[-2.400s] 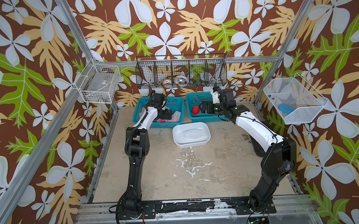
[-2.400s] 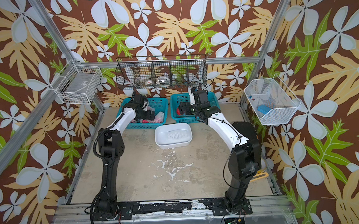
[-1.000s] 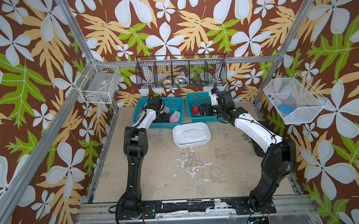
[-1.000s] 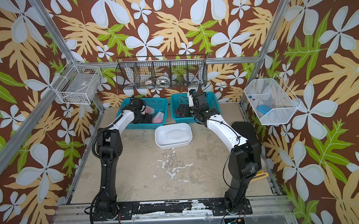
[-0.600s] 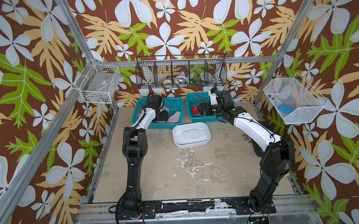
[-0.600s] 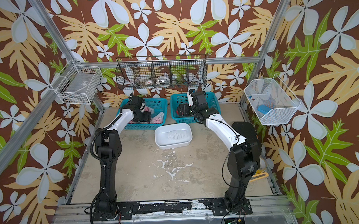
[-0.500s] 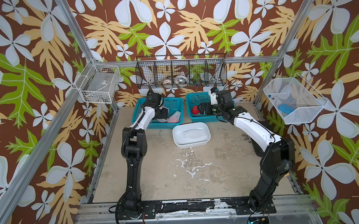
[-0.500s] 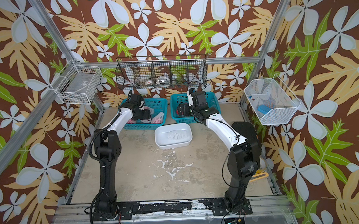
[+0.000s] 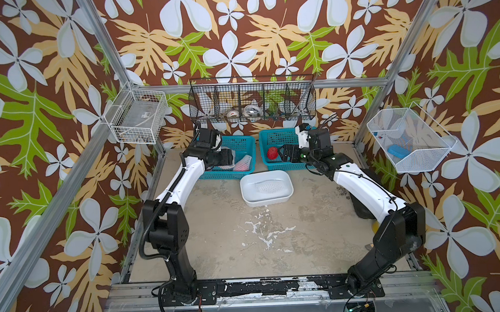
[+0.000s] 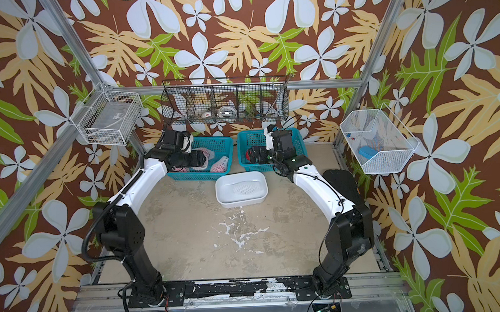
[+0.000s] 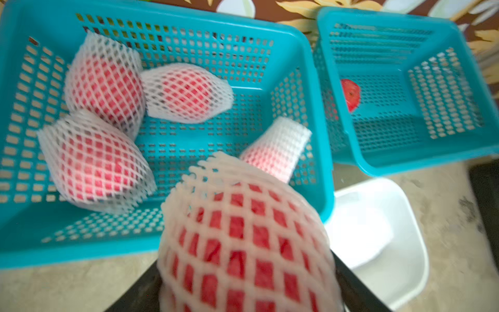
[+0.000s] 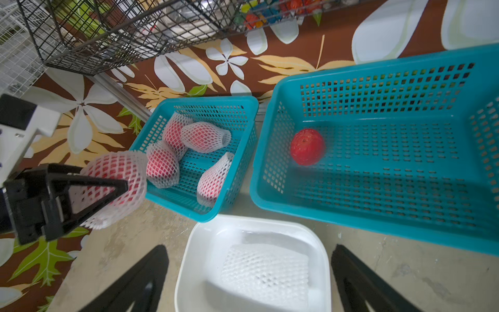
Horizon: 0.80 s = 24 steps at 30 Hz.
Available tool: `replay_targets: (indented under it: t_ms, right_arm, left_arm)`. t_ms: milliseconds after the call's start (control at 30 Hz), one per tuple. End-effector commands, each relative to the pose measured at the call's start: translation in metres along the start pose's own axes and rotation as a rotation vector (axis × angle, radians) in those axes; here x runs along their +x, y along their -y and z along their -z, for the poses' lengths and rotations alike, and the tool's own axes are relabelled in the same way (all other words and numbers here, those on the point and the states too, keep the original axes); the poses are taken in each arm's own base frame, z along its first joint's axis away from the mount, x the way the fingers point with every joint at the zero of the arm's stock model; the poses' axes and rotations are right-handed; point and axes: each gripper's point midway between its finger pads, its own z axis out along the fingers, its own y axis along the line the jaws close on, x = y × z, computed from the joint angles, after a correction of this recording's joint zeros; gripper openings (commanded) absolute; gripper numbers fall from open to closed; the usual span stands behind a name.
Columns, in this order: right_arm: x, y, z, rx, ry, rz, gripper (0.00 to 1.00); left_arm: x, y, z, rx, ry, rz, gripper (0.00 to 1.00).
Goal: Remove foam nets from apples
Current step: Pick up the apple from the basket, then place the apple at the center of the board.
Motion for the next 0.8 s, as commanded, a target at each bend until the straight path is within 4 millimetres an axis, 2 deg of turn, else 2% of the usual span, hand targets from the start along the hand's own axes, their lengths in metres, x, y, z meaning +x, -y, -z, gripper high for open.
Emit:
replay_targets:
  t_ms: [0,167,300,400,500,633,767]
  right_arm:
    - [0.003,-0.007,0.010,-0.052,0.043,-0.055,0.97]
    - [0.032,0.007,0.027,0.008,0.018,-0.036,0.97]
    - [0.065,0.024,0.041,0.056,-0.005,-0.025,0.97]
    - [0.089,0.040,0.052,0.108,0.001,-0.009,0.98]
    - [0.109,0.049,0.057,0.133,-0.026,0.001,0.98]
    - [0.137,0.047,0.055,0.087,-0.085,-0.007,0.98]
    - [0.159,0.041,0.048,0.064,-0.127,0.025,0.98]
  left_arm:
    - [0.009,0.044,0.030,0.142,0.104,-0.015,0.77]
    - [0.086,0.126,0.072,0.364,0.090,-0.186,0.79]
    - [0.150,0.157,0.085,0.483,0.040,-0.265,0.79]
    - [0.190,0.162,0.083,0.509,0.003,-0.297,0.79]
    - [0.219,0.159,0.073,0.481,-0.028,-0.327,0.78]
    - [0.256,0.161,0.055,0.454,-0.073,-0.404,0.79]
    - [0.283,0.161,0.032,0.440,-0.137,-0.441,0.79]
